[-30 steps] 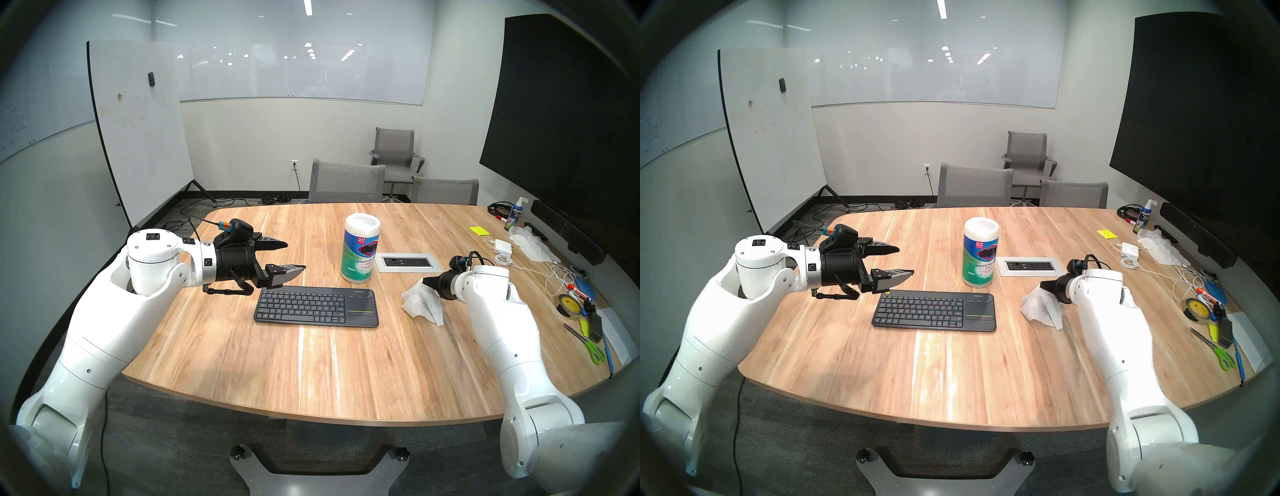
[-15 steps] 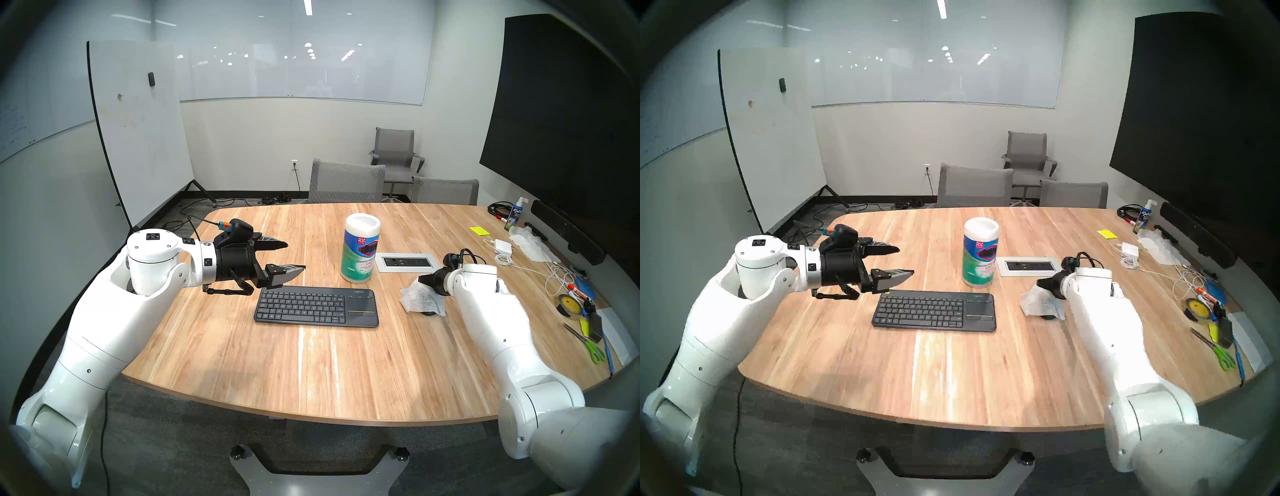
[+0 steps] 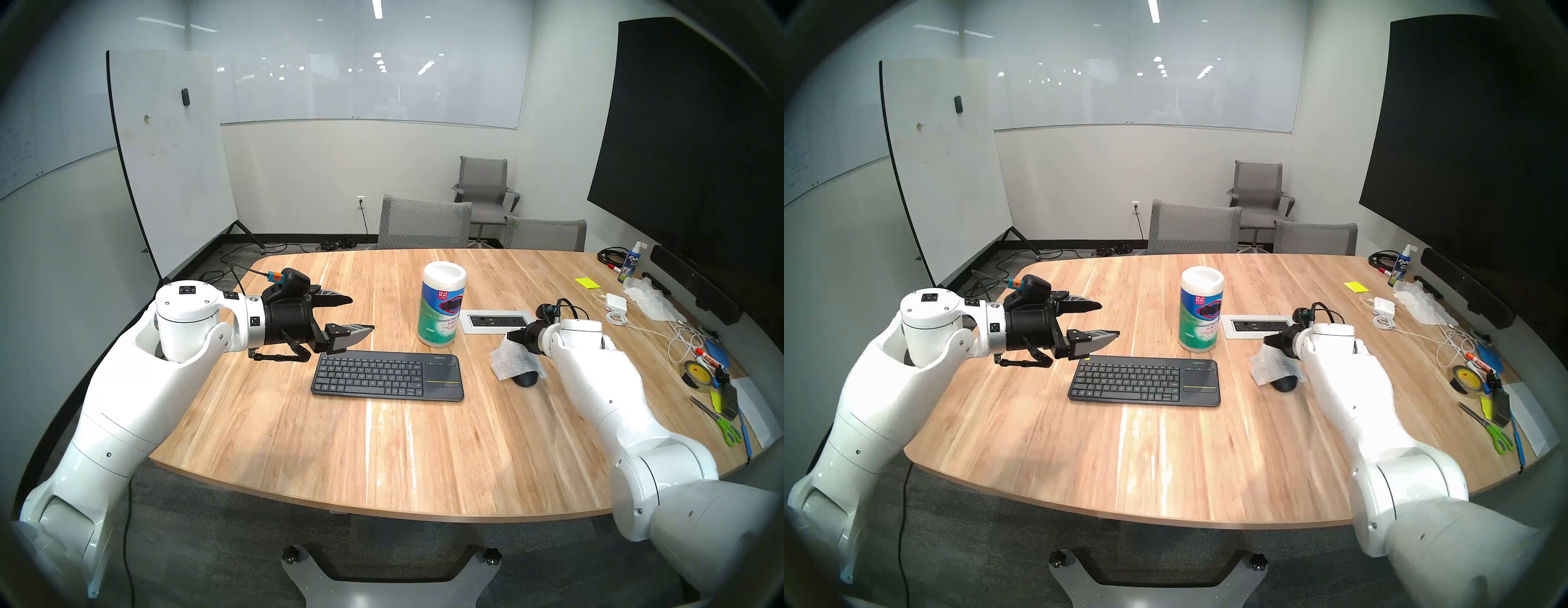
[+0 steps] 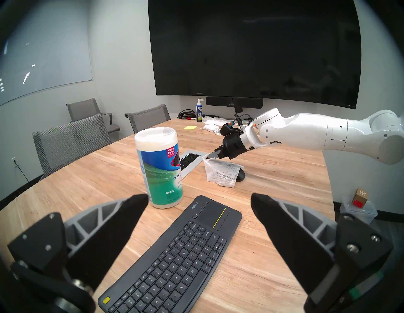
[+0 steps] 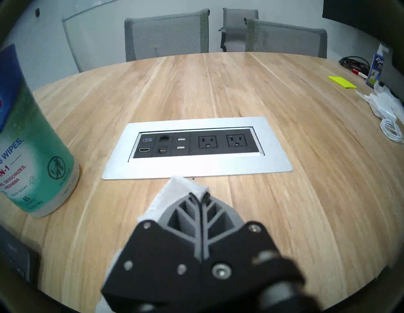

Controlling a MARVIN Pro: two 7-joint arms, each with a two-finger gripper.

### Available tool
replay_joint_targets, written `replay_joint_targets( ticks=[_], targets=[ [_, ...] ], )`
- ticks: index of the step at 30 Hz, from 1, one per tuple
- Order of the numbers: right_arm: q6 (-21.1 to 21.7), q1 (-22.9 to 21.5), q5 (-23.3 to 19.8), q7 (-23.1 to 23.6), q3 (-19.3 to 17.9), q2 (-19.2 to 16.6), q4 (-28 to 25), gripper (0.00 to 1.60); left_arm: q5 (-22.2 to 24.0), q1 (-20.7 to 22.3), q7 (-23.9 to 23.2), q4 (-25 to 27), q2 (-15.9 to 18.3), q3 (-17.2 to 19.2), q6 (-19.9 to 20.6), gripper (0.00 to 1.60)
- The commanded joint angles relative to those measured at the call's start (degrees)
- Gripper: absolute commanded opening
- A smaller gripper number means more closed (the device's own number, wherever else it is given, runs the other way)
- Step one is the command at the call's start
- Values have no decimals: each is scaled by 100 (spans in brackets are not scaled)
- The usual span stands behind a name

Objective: Wipe the keyboards and mice with a disinfecting wipe, then set the wipe down

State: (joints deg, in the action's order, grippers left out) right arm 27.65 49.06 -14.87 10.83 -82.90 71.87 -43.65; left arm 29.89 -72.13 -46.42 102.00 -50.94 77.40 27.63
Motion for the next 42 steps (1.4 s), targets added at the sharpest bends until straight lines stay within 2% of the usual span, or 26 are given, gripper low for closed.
replay_joint_targets(
  ticks=[1,12,21,29,31,42],
  targets=[
    [-264,-512,-4,34,66,290,175,0,11,60,4,86,-1,42,-12,160],
    [-346,-801,-1,87,82,588,423,0,11,60,3,85,-1,42,-13,160],
    [-308,-853,-78,170,32,611,263,0,11,59,5,88,-1,43,-11,160],
    [93,-705,-270,345,-253,354,-297,0,11,59,4,86,-1,43,-12,160],
    [336,-615,-310,420,-354,194,-559,0,11,60,3,85,-2,42,-13,160],
    [1111,-474,-442,881,-675,-391,-1259,0,10,62,-1,75,-3,38,-15,160]
  ],
)
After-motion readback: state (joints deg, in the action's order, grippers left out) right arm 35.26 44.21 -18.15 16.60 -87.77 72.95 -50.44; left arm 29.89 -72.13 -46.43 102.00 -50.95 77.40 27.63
